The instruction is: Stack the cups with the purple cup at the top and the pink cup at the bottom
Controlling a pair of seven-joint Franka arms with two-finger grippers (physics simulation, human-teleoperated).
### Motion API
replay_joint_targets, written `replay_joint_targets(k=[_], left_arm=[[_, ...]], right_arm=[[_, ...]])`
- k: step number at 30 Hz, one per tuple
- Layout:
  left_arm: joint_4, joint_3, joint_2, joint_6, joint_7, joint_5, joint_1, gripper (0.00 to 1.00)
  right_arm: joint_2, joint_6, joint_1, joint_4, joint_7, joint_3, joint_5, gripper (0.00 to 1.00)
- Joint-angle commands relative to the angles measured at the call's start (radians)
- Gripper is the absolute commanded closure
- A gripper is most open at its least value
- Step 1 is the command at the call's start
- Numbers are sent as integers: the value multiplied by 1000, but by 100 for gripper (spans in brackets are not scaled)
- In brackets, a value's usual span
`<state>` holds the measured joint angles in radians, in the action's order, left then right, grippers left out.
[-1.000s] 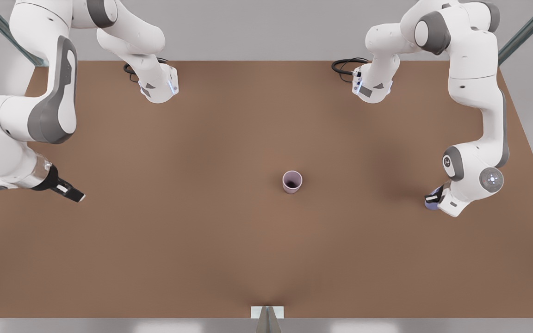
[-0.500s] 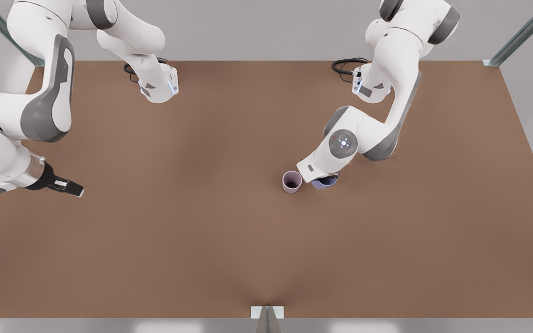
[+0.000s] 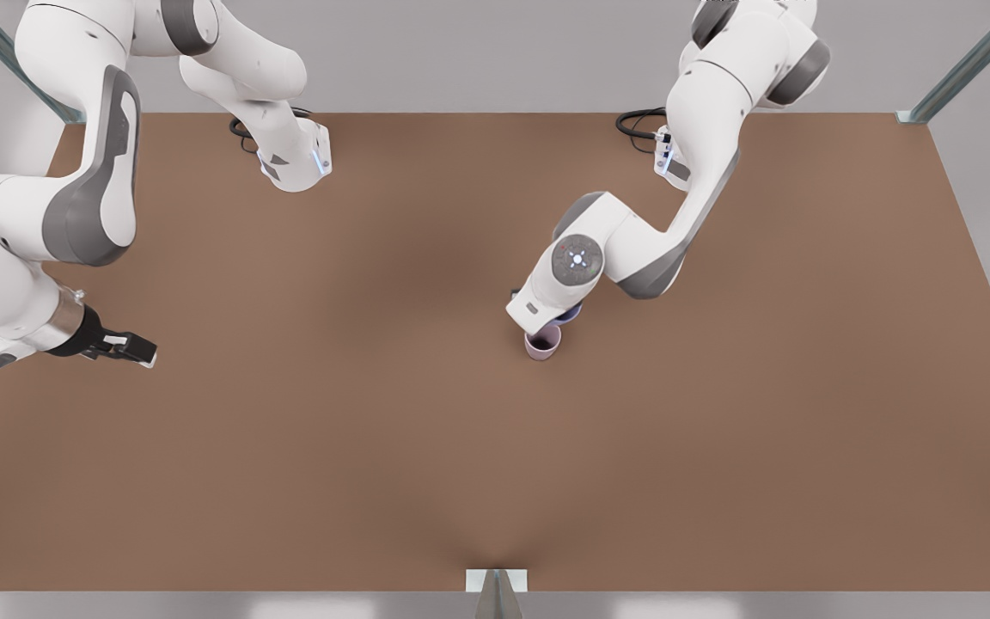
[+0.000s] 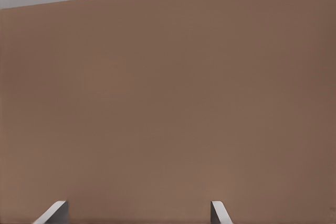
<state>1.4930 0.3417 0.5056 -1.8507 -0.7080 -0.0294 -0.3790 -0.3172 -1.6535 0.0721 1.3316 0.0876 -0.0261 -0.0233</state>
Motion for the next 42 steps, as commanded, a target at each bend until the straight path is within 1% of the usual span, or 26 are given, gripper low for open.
replay_joint_targets(k=[1, 6, 14, 19, 22, 25, 42], left_arm=[[-11, -3, 7, -4, -344, 14, 0, 79], [-11, -3, 10, -25, -370, 106, -27, 79], [-11, -4, 14, -87, -418, 111, -50, 79], [-11, -4, 31, -128, -462, 177, -60, 79], [-11, -4, 40, -148, -466, 178, -60, 79], [-4, -6, 41, -148, -467, 204, -60, 79], [0, -4, 73, -142, -481, 204, -67, 79]], right_arm=[[1, -2, 0, 0, -81, 0, 5, 0], [1, -3, 0, -2, -81, 0, 5, 0], [1, -25, 0, -2, -81, 0, 5, 0], [1, -25, 0, -2, -81, 0, 5, 0], [1, -26, 0, -2, -81, 0, 5, 0], [1, -26, 0, -2, -81, 0, 5, 0], [1, -26, 0, -3, -81, 0, 5, 0]])
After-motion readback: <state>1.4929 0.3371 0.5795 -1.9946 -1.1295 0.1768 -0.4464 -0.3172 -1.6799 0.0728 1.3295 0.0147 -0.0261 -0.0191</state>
